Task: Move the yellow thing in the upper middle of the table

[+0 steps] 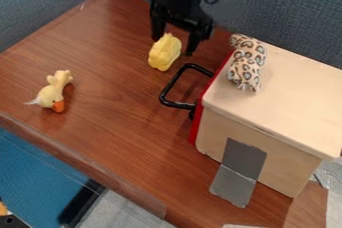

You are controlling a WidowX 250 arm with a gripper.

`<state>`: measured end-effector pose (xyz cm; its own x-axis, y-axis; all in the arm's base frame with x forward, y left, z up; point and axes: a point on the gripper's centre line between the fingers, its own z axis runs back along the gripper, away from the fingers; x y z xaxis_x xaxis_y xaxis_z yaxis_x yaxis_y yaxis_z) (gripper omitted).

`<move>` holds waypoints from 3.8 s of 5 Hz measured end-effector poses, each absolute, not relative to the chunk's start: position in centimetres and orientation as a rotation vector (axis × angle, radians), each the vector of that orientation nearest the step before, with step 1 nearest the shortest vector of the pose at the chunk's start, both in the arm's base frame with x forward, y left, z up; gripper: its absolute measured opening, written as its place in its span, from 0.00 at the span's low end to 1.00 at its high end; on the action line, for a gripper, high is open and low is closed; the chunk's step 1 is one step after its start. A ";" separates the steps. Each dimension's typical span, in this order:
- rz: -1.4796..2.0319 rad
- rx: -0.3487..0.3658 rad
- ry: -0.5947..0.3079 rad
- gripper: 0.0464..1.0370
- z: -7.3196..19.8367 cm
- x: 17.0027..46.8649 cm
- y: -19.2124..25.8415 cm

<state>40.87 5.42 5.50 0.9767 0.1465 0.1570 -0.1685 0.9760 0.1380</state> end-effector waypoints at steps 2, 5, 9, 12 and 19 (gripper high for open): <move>0.166 0.152 -0.128 0.96 4.2 40.8 6.1; 0.150 0.167 -0.087 0.91 1.4 41.5 5.6; 0.214 0.161 -0.234 0.71 8.9 35.2 4.8; 0.213 0.144 -0.101 0.71 5.2 24.2 -0.5; 0.329 0.124 -0.036 0.71 0.2 22.0 -0.8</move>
<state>22.05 -0.77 0.25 0.9457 0.3202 0.0551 -0.3246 0.9387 0.1161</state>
